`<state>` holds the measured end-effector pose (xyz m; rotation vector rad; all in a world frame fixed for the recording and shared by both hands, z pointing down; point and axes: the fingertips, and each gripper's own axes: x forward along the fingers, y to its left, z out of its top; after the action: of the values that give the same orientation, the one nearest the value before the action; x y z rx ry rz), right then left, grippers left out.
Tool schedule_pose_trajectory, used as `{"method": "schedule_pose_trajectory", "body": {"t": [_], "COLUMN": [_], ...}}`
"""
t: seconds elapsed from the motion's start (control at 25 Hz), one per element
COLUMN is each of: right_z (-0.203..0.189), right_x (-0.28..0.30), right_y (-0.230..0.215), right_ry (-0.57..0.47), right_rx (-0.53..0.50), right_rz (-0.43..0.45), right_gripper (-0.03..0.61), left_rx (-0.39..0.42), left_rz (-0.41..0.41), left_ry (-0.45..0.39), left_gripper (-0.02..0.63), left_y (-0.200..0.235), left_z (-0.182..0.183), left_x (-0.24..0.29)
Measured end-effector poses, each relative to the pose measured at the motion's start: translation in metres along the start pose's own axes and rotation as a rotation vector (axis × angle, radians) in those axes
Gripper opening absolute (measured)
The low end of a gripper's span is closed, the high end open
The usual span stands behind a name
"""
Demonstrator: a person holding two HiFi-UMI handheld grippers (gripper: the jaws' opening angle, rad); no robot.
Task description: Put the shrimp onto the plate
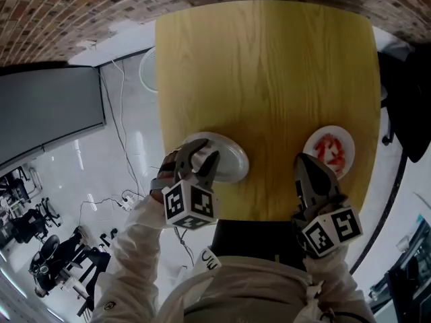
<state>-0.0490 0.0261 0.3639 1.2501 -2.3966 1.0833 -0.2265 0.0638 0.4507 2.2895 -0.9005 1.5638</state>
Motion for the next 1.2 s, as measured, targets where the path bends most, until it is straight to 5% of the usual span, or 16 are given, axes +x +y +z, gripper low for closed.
{"method": "schedule_pose_trajectory", "body": {"t": [0.4, 1.2], "right_z": [0.002, 0.002], "right_x": [0.007, 0.020], "right_y": [-0.003, 0.004], "right_ry": [-0.009, 0.001], "right_rx": [0.013, 0.013], "right_rz": [-0.028, -0.029], "right_gripper": [0.025, 0.023], "left_rx": [0.049, -0.009], "left_rz": [-0.050, -0.077], "left_ry": [0.028, 0.010], "left_gripper": [0.126, 0.084], "left_y": [0.005, 0.011], "left_z": [-0.005, -0.012], "left_x": [0.007, 0.010]}}
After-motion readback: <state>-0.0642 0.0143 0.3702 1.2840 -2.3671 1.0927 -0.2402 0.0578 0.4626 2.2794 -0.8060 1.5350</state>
